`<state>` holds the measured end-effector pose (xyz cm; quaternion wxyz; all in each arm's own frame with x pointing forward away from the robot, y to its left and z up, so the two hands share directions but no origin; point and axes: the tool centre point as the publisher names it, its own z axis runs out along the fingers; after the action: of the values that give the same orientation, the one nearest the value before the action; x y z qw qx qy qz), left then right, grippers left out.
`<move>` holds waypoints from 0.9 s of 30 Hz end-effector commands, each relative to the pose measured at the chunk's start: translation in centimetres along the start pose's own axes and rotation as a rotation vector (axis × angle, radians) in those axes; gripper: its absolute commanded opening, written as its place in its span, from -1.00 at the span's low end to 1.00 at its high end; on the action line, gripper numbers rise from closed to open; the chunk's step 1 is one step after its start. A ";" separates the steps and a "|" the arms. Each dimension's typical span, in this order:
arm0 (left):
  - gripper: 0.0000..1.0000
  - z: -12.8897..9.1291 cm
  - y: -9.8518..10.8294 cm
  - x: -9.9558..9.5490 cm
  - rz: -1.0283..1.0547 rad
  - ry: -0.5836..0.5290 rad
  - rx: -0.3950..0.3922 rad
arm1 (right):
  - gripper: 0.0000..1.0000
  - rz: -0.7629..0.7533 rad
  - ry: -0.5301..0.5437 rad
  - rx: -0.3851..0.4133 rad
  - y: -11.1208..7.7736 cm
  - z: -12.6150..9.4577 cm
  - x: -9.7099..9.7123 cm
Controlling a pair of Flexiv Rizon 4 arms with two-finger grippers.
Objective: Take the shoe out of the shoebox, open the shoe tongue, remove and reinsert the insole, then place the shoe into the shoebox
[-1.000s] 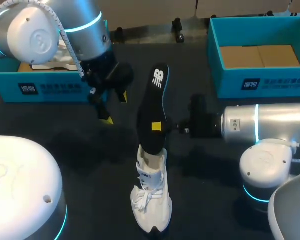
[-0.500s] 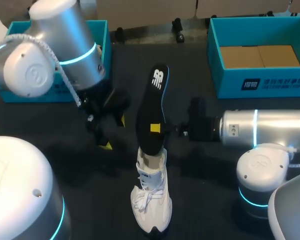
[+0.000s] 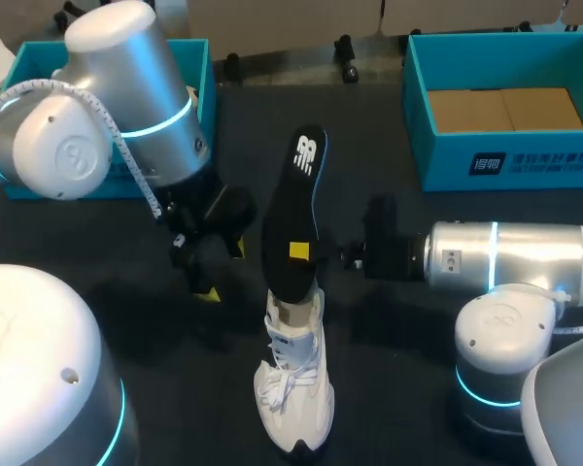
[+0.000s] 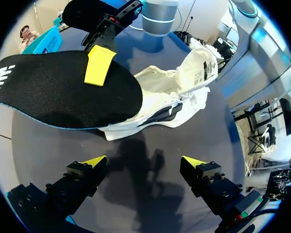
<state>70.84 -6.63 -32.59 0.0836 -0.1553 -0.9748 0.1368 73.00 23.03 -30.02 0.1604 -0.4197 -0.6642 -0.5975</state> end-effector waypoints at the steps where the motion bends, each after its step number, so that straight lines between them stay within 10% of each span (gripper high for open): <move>1: 1.00 0.0 0.0 -0.1 0.000 0.002 -0.001 | -1.00 0.000 -0.002 -0.002 -0.1 0.0 0.1; 27: 1.00 4.3 -0.7 1.8 -0.047 -0.020 0.025 | -1.00 0.013 -0.005 -0.020 -0.5 0.7 0.6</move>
<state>68.57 -7.41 -35.58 0.0867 -0.1325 -0.9759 0.1499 72.78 23.33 -29.93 0.1623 -0.4222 -0.6590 -0.6009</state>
